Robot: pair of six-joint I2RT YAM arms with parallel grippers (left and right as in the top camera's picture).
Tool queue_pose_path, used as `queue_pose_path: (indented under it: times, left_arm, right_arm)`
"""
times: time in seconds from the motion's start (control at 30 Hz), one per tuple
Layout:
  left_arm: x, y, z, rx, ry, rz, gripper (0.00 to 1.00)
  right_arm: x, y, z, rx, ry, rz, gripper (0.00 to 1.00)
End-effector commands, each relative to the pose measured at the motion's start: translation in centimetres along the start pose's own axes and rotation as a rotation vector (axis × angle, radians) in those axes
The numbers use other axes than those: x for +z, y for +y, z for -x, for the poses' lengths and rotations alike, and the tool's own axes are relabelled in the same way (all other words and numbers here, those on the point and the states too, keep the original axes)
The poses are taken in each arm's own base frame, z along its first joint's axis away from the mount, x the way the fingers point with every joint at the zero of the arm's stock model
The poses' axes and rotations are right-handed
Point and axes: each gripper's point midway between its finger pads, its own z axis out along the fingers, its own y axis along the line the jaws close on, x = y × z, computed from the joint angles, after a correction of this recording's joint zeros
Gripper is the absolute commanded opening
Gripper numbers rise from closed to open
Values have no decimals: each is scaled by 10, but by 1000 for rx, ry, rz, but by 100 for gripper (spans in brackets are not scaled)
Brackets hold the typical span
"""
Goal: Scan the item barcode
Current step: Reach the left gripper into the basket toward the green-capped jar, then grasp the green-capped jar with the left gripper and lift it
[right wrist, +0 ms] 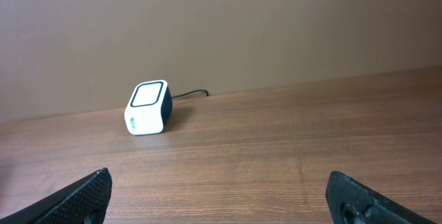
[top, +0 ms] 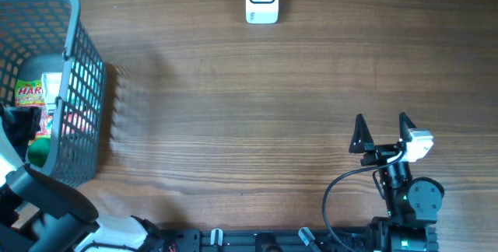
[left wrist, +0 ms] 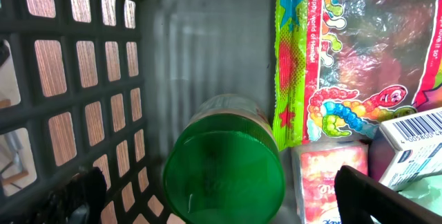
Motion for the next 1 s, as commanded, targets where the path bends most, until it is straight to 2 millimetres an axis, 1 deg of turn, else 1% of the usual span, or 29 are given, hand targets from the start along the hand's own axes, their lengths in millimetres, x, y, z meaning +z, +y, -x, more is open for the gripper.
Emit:
queue_pose_path:
  times: [0.0, 0.13, 0.27, 0.47, 0.63, 0.77, 0.87, 0.93, 0.97]
  left_arm:
    - [10, 2, 0, 9, -7, 10, 100]
    - [28, -2, -7, 12, 4, -8, 100]
    - [41, -2, -12, 11, 4, -10, 100]
    - [53, -5, -14, 8, -2, -28, 100]
    - [70, -11, -27, 15, 62, -42, 100]
    - [85, -9, -34, 26, 103, -3, 100]
    - [91, -7, -38, 31, 124, 17, 100]
    - [92, -7, -38, 31, 125, 18, 96]
    - [92, -7, -38, 31, 124, 18, 91]
  right_arm:
    - [0, -1, 2, 6, -9, -11, 100]
    - [0, -1, 2, 6, -9, -11, 100]
    - [0, -1, 2, 6, -9, -11, 100]
    - [0, -1, 2, 6, -9, -11, 100]
    - [0, -1, 2, 6, -9, -11, 100]
    - [0, -1, 2, 6, -9, -11, 100]
    - [0, -1, 2, 6, -9, -11, 100]
    - [0, -1, 2, 6, -9, -11, 100]
    - [0, -1, 2, 6, -9, -11, 100]
